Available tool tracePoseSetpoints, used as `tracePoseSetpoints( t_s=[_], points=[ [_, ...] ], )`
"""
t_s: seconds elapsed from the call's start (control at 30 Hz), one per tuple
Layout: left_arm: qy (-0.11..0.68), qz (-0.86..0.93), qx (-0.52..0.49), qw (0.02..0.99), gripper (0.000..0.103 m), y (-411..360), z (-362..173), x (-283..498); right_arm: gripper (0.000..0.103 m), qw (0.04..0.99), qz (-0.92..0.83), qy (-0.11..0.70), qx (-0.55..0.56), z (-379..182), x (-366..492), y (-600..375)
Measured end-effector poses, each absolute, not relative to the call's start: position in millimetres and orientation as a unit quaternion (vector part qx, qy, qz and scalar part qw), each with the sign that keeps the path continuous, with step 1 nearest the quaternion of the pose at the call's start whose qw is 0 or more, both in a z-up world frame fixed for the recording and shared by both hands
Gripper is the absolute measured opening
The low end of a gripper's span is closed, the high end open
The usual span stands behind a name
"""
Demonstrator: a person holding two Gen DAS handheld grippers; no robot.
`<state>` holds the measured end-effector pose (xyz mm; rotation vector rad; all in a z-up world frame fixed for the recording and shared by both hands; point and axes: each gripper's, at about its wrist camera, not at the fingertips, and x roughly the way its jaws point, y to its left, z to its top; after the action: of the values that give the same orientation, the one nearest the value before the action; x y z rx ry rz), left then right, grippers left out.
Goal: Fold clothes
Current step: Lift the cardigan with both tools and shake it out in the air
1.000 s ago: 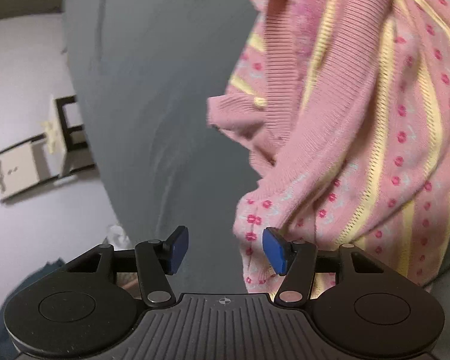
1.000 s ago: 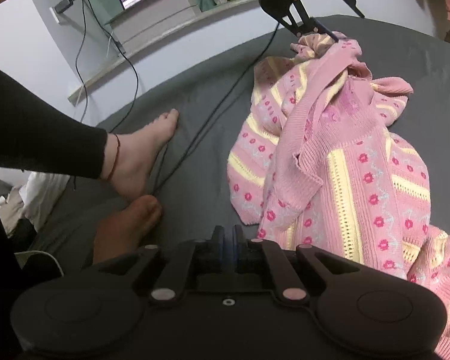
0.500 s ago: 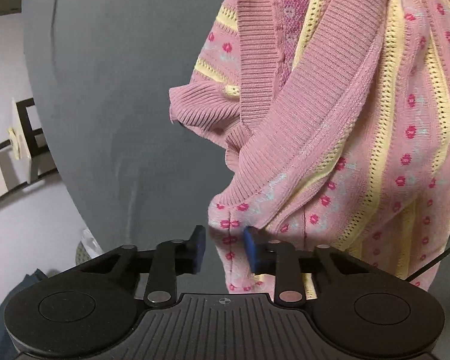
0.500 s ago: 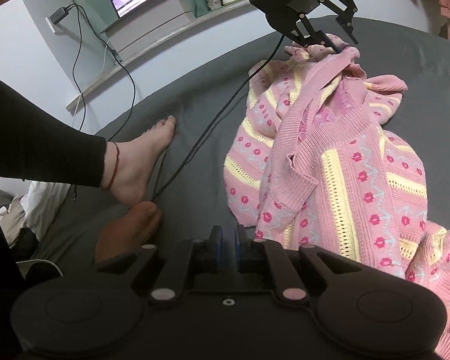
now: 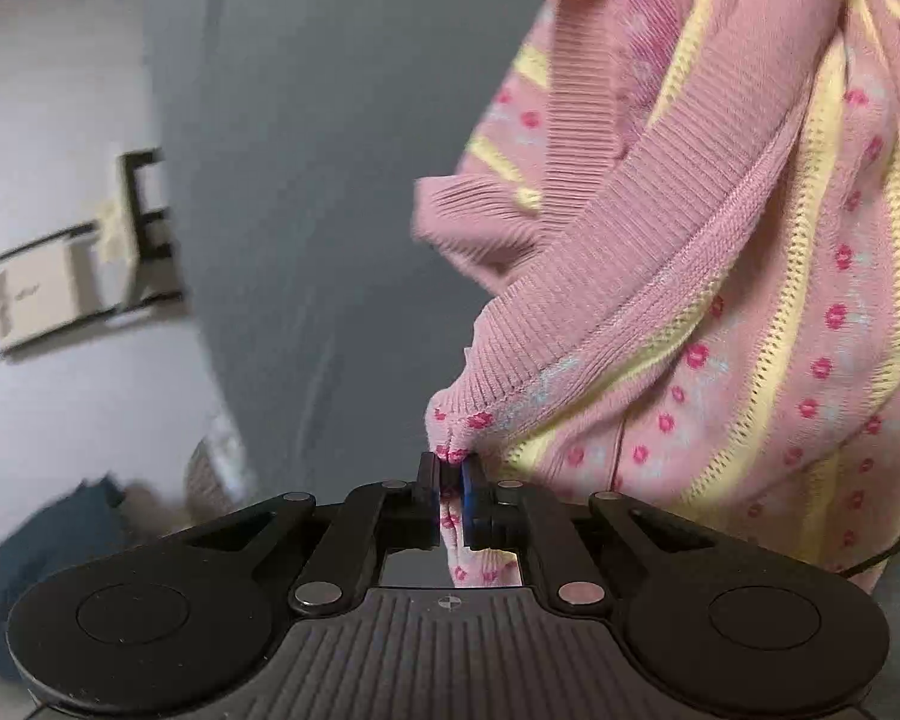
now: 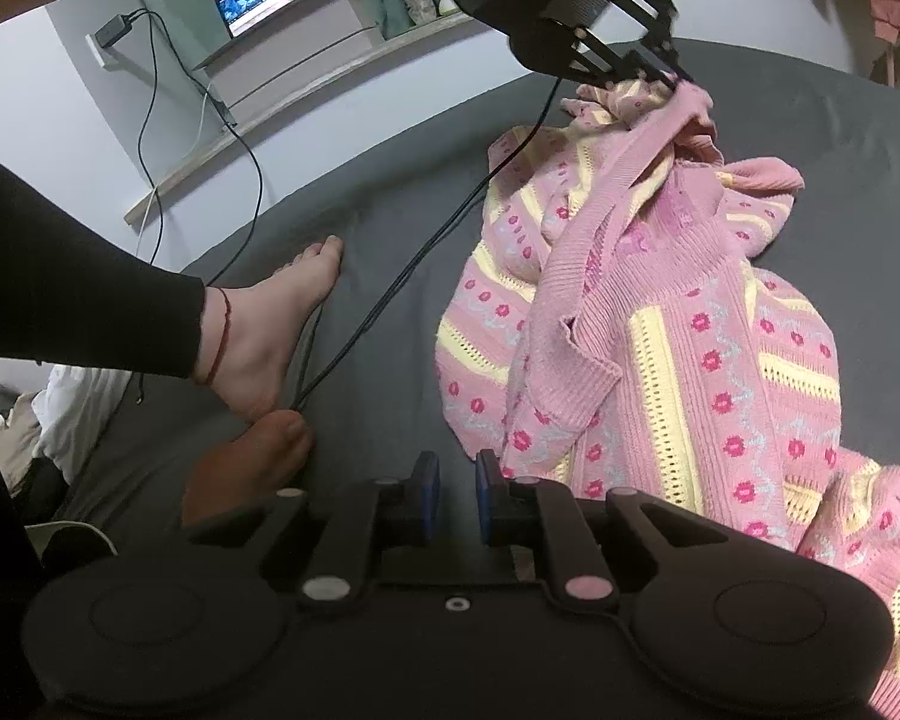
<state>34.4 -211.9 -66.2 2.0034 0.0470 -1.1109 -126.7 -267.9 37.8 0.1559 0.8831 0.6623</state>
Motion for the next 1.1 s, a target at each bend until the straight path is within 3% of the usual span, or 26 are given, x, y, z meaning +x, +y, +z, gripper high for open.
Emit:
tracePoseSetpoints(
  t_s=[0.17, 0.23, 0.4, 0.47, 0.63, 0.77, 1.03, 1.1],
  points=[
    [0.010, -0.385, 0.780, 0.492, 0.006, -191.9, -31.4, 3.9, 0.017, 0.857, 0.306, 0.412, 0.045, 42.6, -131.7, -262.4],
    [0.034, -0.356, 0.765, 0.535, 0.006, -182.6, -14.3, -10.1, 0.023, 0.863, 0.294, 0.411, 0.007, 45.7, -139.4, -255.3],
    [0.076, -0.303, 0.726, 0.612, 0.006, -161.8, 8.4, -29.6, 0.050, 0.878, 0.218, 0.403, -0.139, 43.4, -163.2, -222.4],
    [0.076, -0.285, 0.709, 0.641, 0.006, -151.9, 13.3, -37.6, 0.050, 0.879, 0.194, 0.393, -0.187, 39.0, -168.7, -207.0],
    [0.081, -0.225, 0.639, 0.731, 0.006, -126.8, 21.3, -44.9, 0.045, 0.892, 0.143, 0.395, -0.168, 32.2, -161.8, -188.5],
    [0.079, -0.197, 0.591, 0.778, 0.006, -113.7, 25.4, -44.0, 0.032, 0.892, 0.106, 0.405, -0.169, 23.2, -153.9, -185.4],
    [0.071, -0.165, 0.553, 0.813, 0.006, -92.0, 21.1, -47.0, 0.031, 0.906, 0.043, 0.379, -0.185, 8.1, -149.5, -177.5],
    [0.069, -0.159, 0.545, 0.821, 0.006, -88.3, 19.4, -45.0, 0.010, 0.910, 0.021, 0.362, -0.199, 8.1, -151.7, -176.6]
  ],
)
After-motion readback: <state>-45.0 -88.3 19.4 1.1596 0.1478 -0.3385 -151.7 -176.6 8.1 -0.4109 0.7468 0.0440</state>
